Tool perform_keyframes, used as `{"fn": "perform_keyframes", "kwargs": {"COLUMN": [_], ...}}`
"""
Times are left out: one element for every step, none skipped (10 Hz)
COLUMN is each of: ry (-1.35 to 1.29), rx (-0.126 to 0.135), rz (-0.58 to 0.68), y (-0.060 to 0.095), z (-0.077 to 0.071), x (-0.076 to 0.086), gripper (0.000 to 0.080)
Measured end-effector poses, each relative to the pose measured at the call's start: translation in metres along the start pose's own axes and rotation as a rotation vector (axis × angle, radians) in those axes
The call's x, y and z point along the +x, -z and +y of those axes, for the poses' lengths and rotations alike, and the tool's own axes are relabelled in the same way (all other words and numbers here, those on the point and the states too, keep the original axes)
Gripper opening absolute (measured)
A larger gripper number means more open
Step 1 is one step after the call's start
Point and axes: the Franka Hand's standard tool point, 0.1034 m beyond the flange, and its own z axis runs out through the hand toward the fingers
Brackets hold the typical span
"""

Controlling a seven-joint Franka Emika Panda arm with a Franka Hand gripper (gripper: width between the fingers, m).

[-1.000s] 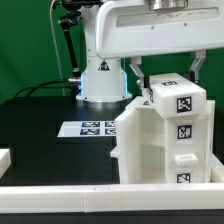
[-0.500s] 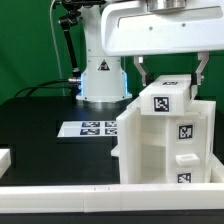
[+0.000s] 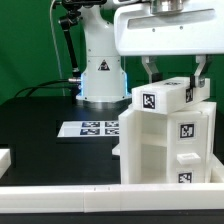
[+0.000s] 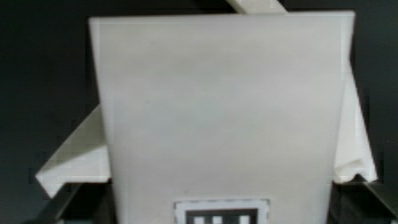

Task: Assemble cabinet

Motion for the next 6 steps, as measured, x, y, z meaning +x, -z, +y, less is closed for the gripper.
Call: {"fn": "perform_keyframes", "kwargs": {"ry": [-0.105, -0.177, -0.214, -0.316, -0.402, -0.477], "rx": [0.003, 0.005, 0.009, 0.015, 0.024, 0.029], "rz": [-0.008, -0.012, -0.019, -0.032, -0.050, -0.061], "y": [-0.0006, -0.0008, -0.0010, -0.0012, -0.0014, -0.0015], "z": [-0.0009, -0.0017, -0.0016, -0.0014, -0.0017, -0.0021], "x": [-0.0019, -0.0029, -0.0026, -0.0023, -0.0018, -0.0019], "gripper": [0.0560, 0.0560, 0.0560, 0.0560, 0.0560, 0.0560]}}
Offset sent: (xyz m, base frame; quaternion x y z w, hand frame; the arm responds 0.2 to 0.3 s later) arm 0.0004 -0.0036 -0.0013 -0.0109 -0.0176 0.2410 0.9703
